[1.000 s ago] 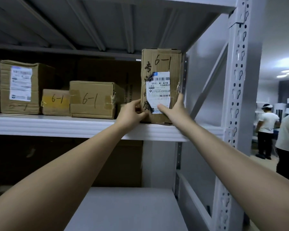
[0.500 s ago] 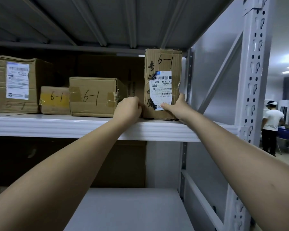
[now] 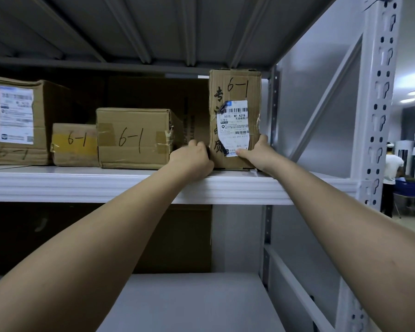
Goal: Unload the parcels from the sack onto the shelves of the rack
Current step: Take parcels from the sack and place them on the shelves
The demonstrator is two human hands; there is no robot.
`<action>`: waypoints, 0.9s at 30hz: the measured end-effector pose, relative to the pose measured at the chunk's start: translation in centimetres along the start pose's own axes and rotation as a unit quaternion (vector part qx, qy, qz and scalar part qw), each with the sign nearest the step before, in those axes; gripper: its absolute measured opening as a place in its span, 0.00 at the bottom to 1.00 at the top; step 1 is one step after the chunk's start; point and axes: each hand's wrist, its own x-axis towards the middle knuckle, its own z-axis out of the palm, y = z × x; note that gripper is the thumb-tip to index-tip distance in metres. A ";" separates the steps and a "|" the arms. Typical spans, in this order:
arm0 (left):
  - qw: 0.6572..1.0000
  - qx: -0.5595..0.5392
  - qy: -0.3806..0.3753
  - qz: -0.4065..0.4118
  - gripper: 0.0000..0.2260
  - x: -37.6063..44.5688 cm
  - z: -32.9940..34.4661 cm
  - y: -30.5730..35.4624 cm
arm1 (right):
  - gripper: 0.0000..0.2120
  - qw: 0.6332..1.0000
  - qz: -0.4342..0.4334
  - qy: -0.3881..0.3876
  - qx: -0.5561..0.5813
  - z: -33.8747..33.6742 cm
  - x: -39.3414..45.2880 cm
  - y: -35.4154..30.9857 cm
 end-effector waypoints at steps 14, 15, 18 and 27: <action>0.999 -0.050 0.000 0.012 0.27 0.1 0.3 -0.3 | 0.34 1.000 0.013 0.010 -0.011 0.7 1.0 0.2; 0.998 -0.058 0.005 0.009 0.26 0.0 0.4 -0.3 | 0.34 1.000 0.015 0.011 -0.003 0.7 1.1 0.3; 0.995 -0.088 0.051 0.002 0.23 -0.6 0.3 -0.3 | 0.37 0.999 0.033 0.022 0.030 0.7 0.9 0.3; 0.924 -0.154 0.326 0.126 0.07 -3.9 1.2 0.1 | 0.26 0.975 -0.030 0.205 0.081 -0.4 -2.4 -0.1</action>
